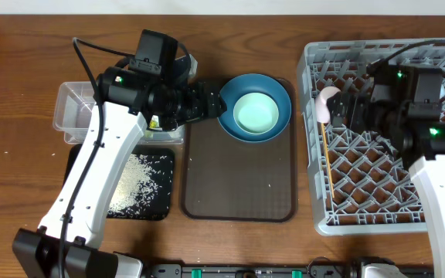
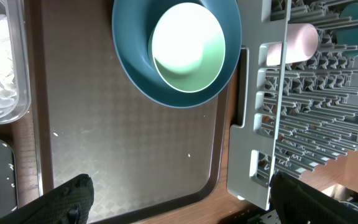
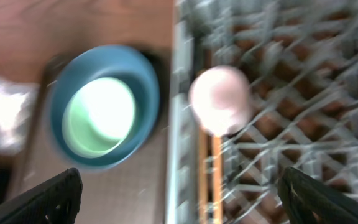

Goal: Sort waste into correct bins and load items into the dishwasher rack
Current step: 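Carry the pink cup with the right gripper into the rack and release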

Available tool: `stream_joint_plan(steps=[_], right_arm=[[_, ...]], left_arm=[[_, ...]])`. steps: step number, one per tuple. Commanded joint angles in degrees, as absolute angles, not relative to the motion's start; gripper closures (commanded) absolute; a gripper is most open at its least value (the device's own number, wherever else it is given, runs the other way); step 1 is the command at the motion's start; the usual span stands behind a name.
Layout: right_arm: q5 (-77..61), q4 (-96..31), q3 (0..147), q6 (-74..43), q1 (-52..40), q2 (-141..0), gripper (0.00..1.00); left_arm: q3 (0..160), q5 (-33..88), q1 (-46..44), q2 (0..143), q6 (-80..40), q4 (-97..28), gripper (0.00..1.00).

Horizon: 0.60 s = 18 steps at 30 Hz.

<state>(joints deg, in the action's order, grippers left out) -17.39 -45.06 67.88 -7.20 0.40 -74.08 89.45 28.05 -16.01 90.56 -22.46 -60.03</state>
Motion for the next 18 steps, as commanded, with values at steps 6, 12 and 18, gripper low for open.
stream_joint_plan(steps=[6, 12, 18], right_arm=[[-26.7, -49.1, 68.9, -6.7, -0.1, -73.6, 0.01], [-26.3, -49.1, 68.9, -6.6, -0.1, -73.6, 0.01], [-26.4, -49.1, 68.9, -7.1, -0.1, -73.6, 0.01]], left_arm=[[89.5, 27.3, -16.1, 90.2, -22.3, -60.2, 0.07], [89.5, 27.3, -16.1, 90.2, -22.3, -60.2, 0.07], [89.5, 27.3, -16.1, 90.2, -22.3, -60.2, 0.07]])
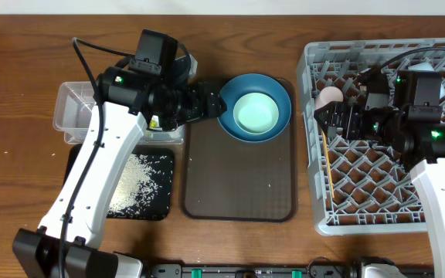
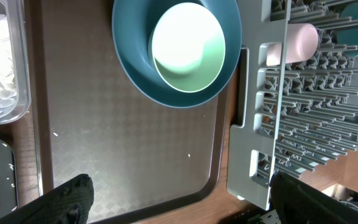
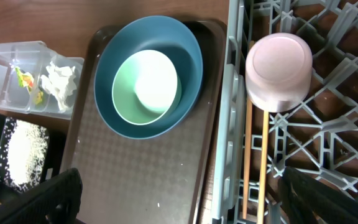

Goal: Sort waste into correct bins and load items into the dishwasher rack
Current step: 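Carry the pink cup with the right gripper into the rack and release, then move the left gripper to the teal plate and grasp its rim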

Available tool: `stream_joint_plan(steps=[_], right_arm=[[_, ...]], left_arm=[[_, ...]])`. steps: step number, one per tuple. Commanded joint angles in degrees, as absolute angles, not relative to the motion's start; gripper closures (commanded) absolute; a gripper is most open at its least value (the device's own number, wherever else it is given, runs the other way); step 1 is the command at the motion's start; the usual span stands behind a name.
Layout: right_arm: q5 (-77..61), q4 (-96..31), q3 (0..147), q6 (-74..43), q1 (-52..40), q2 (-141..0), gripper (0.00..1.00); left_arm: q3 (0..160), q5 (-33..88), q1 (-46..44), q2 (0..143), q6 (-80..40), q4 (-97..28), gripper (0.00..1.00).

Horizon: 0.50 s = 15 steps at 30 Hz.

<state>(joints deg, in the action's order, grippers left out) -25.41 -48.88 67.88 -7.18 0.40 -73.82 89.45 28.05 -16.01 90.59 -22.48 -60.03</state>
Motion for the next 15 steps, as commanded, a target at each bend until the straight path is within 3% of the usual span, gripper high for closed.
stream_joint_plan(steps=[1, 5, 13, 14, 15], right_arm=[[-26.4, -49.1, 68.9, -7.2, -0.1, -73.6, 0.01], [-26.4, -50.1, 68.9, -7.2, -0.1, -73.6, 0.01], [-25.8, -57.2, 68.9, -7.2, -0.1, -73.6, 0.01], [-25.6, -57.2, 68.9, -7.2, -0.1, -73.6, 0.01], [-25.3, -57.2, 68.9, -7.2, -0.1, -73.6, 0.01]], left_arm=[[89.5, 27.4, -16.1, 90.2, -22.3, -60.2, 0.07], [89.5, 27.0, -16.1, 90.2, -22.5, -54.6, 0.02], [88.6, 20.8, -17.9, 90.6, -25.7, -48.7, 0.02], [88.0, 19.8, -18.8, 90.9, -25.7, -47.7, 0.04], [87.4, 18.5, -19.8, 91.2, -25.8, -46.6, 0.19]])
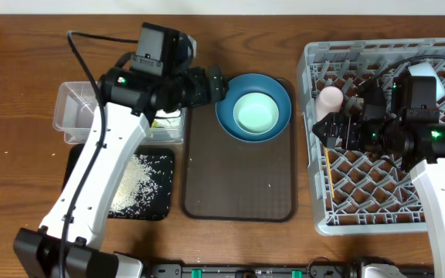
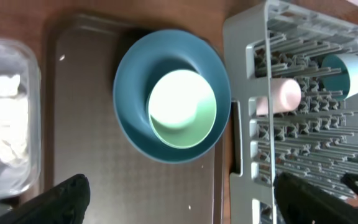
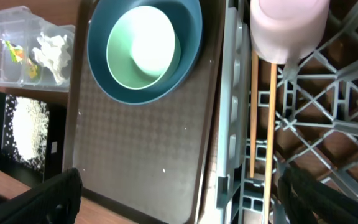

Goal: Sort waste into correct bins and load items into the dishwasher rack
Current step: 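Move the left gripper to the teal plate and grasp its rim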

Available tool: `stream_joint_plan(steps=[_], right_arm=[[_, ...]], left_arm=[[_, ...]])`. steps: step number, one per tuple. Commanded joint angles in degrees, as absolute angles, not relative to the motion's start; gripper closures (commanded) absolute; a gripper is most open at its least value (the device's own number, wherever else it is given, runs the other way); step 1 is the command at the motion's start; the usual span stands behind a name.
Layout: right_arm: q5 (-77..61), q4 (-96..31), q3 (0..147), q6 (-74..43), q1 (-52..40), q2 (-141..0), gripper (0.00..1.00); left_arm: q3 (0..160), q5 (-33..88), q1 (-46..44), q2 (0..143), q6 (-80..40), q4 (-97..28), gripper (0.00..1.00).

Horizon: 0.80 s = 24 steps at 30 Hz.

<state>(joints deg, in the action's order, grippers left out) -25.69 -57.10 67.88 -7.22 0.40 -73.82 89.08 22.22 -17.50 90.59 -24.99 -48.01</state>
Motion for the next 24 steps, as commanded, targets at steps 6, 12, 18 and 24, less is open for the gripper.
stream_joint_plan(steps=[6, 12, 18, 24], right_arm=[[-23.6, -57.3, 68.9, -7.2, -0.1, -73.6, 0.01], [-23.3, -57.8, 68.9, -7.2, -0.1, -73.6, 0.01], [-20.4, -58.6, 68.9, -7.2, -0.1, -73.6, 0.01], [-19.7, -58.7, 68.9, -7.2, -0.1, -73.6, 0.01]], left_arm=[[86.1, 11.4, -25.8, 97.0, -25.8, -43.4, 0.42], [86.1, 8.9, -28.7, 105.5, -25.8, -39.5, 0.47], [86.1, 8.9, -28.7, 111.8, -25.8, -38.0, 0.47], [86.1, 8.9, -28.7, 116.3, -25.8, -36.5, 0.48]])
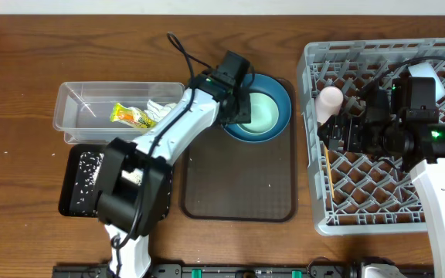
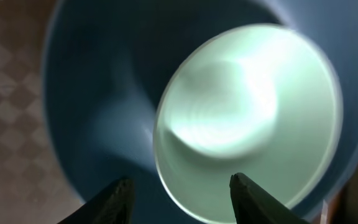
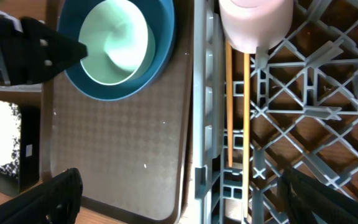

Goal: Sort waste into correct bins and load items into the dishwasher rack
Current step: 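Move the left gripper to the teal plate and grasp its rim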

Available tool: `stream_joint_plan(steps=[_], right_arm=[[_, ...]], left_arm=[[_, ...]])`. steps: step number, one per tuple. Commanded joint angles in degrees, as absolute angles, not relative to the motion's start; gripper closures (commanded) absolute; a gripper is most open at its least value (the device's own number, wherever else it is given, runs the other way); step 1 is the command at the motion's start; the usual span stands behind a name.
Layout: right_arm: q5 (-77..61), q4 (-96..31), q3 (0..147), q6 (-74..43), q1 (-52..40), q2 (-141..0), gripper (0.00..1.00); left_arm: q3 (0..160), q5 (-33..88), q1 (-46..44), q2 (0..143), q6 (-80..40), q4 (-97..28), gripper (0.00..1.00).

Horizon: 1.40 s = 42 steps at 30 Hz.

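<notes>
A pale green bowl (image 1: 255, 110) sits nested inside a blue bowl (image 1: 278, 99) at the far end of the brown tray (image 1: 238, 181). My left gripper (image 1: 234, 104) is low over the bowls' left side. In the left wrist view it (image 2: 185, 200) is open, its fingertips (image 2: 120, 198) astride the green bowl's (image 2: 247, 118) rim, above the blue bowl (image 2: 98, 93). My right gripper (image 3: 185, 199) hangs open over the dish rack's (image 1: 439, 220) left edge. A pink cup (image 1: 329, 99) and wooden chopsticks (image 3: 236, 106) lie in the rack.
A clear bin (image 1: 83, 96) at the left holds a yellow wrapper (image 1: 130, 116) and white tissue. A black tray (image 1: 83, 181) with rice grains lies in front of it. A pale cup (image 1: 427, 73) stands at the rack's far right, partly behind my right arm.
My left gripper was higher and left of the blue bowl; now it is low over the bowls, fingers astride the green bowl's rim. The right gripper barely shifted.
My left gripper hovered open at the blue bowl's left edge, while the right gripper was close to the pink cup in the rack. The right gripper then stood further back over the rack's left edge. Now the left gripper is down at the green bowl.
</notes>
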<state>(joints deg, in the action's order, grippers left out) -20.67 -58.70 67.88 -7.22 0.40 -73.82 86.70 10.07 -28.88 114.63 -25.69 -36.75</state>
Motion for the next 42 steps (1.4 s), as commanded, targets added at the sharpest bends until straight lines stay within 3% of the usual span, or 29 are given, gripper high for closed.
stream_joint_plan(steps=[1, 6, 8, 11, 13, 21, 27, 30, 42], right_arm=[[-19.7, -58.8, 68.9, -7.2, -0.1, -73.6, 0.01], [-19.7, -58.7, 68.9, -7.2, -0.1, -73.6, 0.01], [-19.7, -58.7, 68.9, -7.2, -0.1, -73.6, 0.01], [-19.7, -58.8, 68.9, -7.2, -0.1, -73.6, 0.01], [-19.7, -58.8, 68.9, -7.2, -0.1, -73.6, 0.01], [-19.7, -59.5, 68.9, -6.5, -0.1, -73.6, 0.01], [-19.9, -60.2, 68.9, -5.5, -0.1, -73.6, 0.01], [-20.0, -60.7, 68.9, -5.8, -0.1, -73.6, 0.09], [-25.0, -61.3, 68.9, -7.7, -5.2, -73.6, 0.15]], left_arm=[[86.1, 8.9, -28.7, 116.8, -25.8, -36.5, 0.48], [86.1, 8.9, -28.7, 118.3, -25.8, -36.0, 0.52], [86.1, 8.9, -28.7, 118.5, -25.8, -35.5, 0.61], [86.1, 8.9, -28.7, 118.5, -25.8, -34.5, 0.87], [86.1, 8.9, -28.7, 118.3, -25.8, -33.9, 0.94], [88.7, 8.9, -28.7, 116.0, -25.5, -35.7, 0.94], [88.9, 9.4, -29.4, 106.7, -24.9, -42.3, 0.94], [88.9, 9.4, -30.4, 101.0, -24.0, -46.1, 0.94], [88.7, 9.3, -38.2, 93.3, -24.0, -54.4, 0.94]])
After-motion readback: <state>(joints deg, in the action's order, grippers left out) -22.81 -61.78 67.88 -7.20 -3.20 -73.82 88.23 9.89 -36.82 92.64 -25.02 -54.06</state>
